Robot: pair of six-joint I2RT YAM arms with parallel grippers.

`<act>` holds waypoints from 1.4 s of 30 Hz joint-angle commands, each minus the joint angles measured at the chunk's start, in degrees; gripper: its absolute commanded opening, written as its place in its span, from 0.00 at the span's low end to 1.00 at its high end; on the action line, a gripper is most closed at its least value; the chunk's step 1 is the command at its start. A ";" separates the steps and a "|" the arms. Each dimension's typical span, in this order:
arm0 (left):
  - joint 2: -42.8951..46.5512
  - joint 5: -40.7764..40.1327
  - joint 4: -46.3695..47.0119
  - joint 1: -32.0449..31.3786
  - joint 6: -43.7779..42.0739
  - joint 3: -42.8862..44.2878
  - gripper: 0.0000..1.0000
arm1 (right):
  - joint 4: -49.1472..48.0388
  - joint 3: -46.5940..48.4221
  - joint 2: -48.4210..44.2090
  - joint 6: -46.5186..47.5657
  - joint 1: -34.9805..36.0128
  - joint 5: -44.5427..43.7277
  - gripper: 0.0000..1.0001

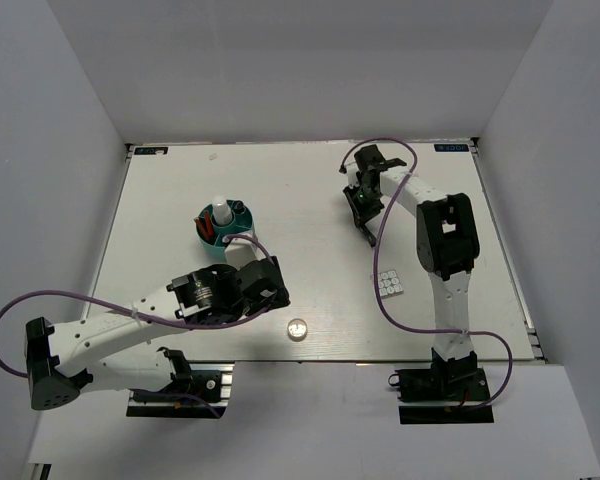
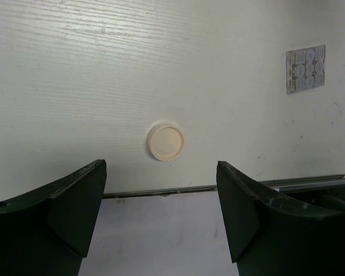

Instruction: Organize the makeup

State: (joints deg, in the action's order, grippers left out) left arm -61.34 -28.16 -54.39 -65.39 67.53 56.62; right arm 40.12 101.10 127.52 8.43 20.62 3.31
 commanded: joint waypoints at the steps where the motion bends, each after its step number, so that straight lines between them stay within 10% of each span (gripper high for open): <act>1: 0.96 -1.72 0.43 -0.18 0.24 -0.10 0.87 | 7.69 -2.49 0.09 1.85 0.30 1.52 0.22; 30: 3.16 -2.42 0.51 -0.18 0.41 -0.99 0.87 | 11.64 -1.53 4.04 9.77 1.61 -6.83 0.34; 42: 4.39 -2.69 0.25 -0.18 0.32 -0.99 0.86 | 12.88 1.02 4.93 10.99 2.14 -4.56 0.15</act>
State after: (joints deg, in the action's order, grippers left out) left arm -58.50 -29.21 -54.00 -65.39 67.53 55.81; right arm 48.58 102.37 127.96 17.91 22.63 -1.98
